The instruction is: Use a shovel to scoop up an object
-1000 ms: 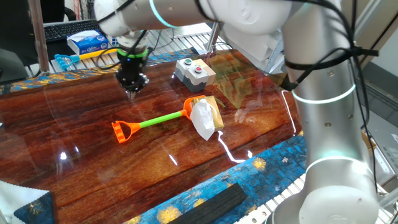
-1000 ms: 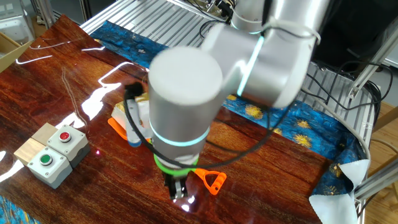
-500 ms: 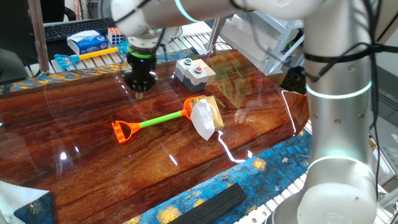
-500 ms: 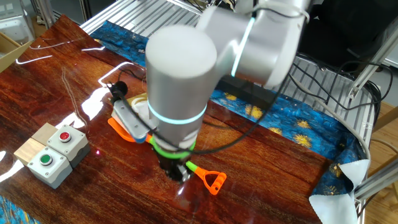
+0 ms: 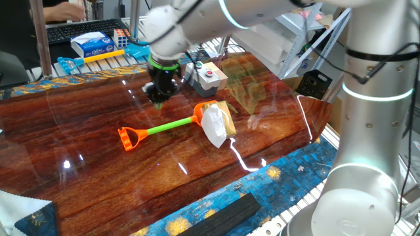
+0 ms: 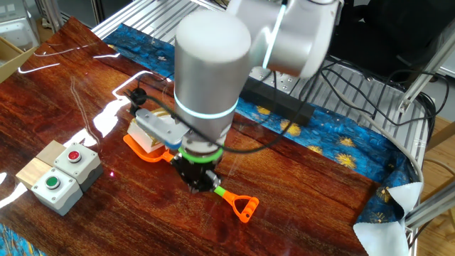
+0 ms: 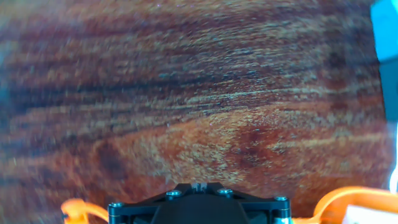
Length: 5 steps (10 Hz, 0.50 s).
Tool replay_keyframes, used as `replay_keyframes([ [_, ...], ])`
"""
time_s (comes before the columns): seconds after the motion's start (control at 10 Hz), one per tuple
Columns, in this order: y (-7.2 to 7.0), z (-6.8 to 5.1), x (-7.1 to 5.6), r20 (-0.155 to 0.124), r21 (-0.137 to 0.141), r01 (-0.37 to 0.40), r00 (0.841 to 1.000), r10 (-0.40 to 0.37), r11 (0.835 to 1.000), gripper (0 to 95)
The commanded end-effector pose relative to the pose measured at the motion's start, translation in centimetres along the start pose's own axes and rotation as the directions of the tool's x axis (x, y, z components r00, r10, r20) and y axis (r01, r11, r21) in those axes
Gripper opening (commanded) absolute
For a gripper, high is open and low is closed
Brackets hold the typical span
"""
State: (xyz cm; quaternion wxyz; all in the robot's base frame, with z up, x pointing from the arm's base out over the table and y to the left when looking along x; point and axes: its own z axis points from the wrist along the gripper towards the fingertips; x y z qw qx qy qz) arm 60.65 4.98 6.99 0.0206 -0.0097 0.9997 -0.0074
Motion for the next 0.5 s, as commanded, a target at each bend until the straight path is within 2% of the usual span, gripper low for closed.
replay_keyframes([
  [0.1,-0.56,0.14,0.62,0.009,0.001,0.084,0.996,-0.084,0.996,0.0],
  [0.5,-0.56,0.14,0.61,0.004,0.018,0.082,0.997,-0.082,0.996,0.0],
])
